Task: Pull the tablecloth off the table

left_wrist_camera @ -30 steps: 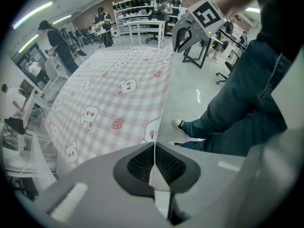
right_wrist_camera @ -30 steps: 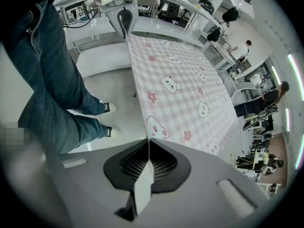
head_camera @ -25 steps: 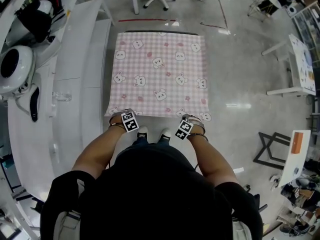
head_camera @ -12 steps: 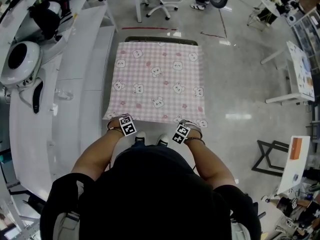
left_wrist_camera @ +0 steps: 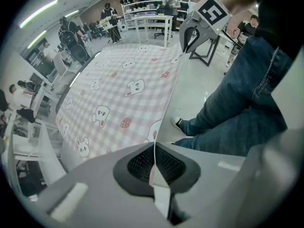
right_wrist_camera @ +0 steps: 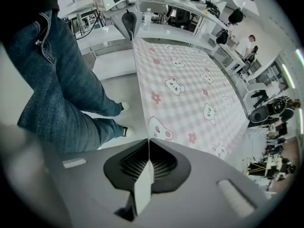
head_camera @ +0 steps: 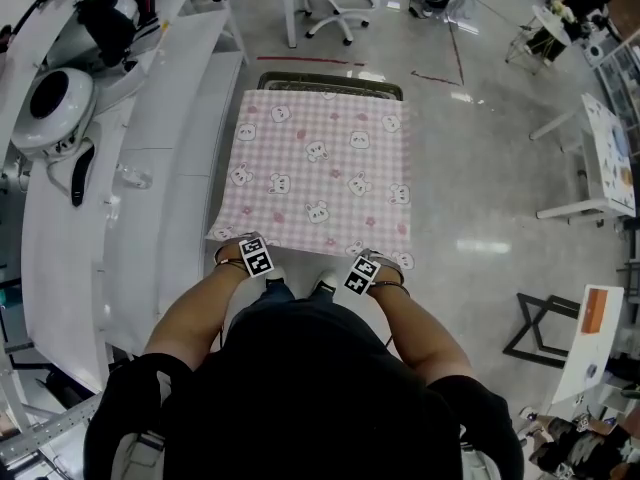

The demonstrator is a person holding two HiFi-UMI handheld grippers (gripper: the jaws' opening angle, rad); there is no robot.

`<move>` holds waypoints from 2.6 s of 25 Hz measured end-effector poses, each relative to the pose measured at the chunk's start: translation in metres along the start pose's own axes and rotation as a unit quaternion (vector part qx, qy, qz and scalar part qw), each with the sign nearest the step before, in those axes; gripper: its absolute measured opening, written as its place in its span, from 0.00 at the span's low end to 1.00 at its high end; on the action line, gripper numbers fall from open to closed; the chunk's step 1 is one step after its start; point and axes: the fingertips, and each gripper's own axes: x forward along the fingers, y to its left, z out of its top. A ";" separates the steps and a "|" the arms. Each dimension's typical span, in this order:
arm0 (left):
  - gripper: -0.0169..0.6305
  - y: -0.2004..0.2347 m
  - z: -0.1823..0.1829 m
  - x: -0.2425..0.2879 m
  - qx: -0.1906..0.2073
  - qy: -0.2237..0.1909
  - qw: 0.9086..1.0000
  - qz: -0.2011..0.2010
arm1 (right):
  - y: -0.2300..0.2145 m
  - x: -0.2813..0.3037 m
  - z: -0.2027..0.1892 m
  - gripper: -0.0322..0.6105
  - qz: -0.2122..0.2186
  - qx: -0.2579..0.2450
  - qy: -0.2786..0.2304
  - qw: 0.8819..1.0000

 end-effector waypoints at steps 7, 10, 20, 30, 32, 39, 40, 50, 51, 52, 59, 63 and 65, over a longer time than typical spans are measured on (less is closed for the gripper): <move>0.03 -0.023 -0.012 -0.011 0.009 -0.005 1.000 0.001 | 0.027 -0.009 -0.001 0.09 -0.004 -0.002 0.008 1.000; 0.03 -0.032 -0.014 -0.016 0.019 -0.015 1.000 0.000 | 0.039 -0.013 -0.003 0.09 -0.011 0.011 0.015 1.000; 0.03 -0.074 -0.042 -0.034 0.047 -0.040 0.998 -0.006 | 0.089 -0.038 0.000 0.09 -0.040 0.043 0.030 0.998; 0.03 -0.124 -0.067 -0.049 0.059 -0.065 0.996 -0.029 | 0.146 -0.058 -0.003 0.09 -0.062 0.075 0.035 0.995; 0.03 -0.133 -0.073 -0.051 0.060 -0.069 0.995 -0.032 | 0.157 -0.061 -0.003 0.09 -0.065 0.080 0.037 0.994; 0.03 -0.161 -0.090 -0.053 0.059 -0.081 0.994 -0.044 | 0.191 -0.068 -0.004 0.09 -0.069 0.095 0.042 0.992; 0.03 -0.166 -0.091 -0.054 0.058 -0.083 0.994 -0.047 | 0.195 -0.069 -0.005 0.09 -0.069 0.096 0.043 0.992; 0.03 -0.197 -0.105 -0.059 0.056 -0.079 0.994 -0.053 | 0.237 -0.074 -0.011 0.09 -0.049 0.094 0.037 0.994; 0.03 -0.199 -0.107 -0.059 0.053 -0.076 0.994 -0.052 | 0.239 -0.074 -0.010 0.09 -0.048 0.091 0.034 0.994; 0.03 -0.200 -0.108 -0.059 0.051 -0.074 0.995 -0.051 | 0.241 -0.075 -0.010 0.09 -0.047 0.087 0.031 0.995; 0.03 -0.219 -0.098 -0.076 0.031 -0.070 0.997 -0.032 | 0.246 -0.088 -0.024 0.09 -0.057 0.069 0.009 0.996; 0.03 -0.228 -0.091 -0.085 0.021 -0.072 0.997 -0.020 | 0.246 -0.097 -0.033 0.09 -0.060 0.068 -0.005 0.996; 0.03 -0.231 -0.090 -0.090 0.017 -0.074 0.997 -0.013 | 0.247 -0.101 -0.034 0.09 -0.057 0.067 -0.013 0.996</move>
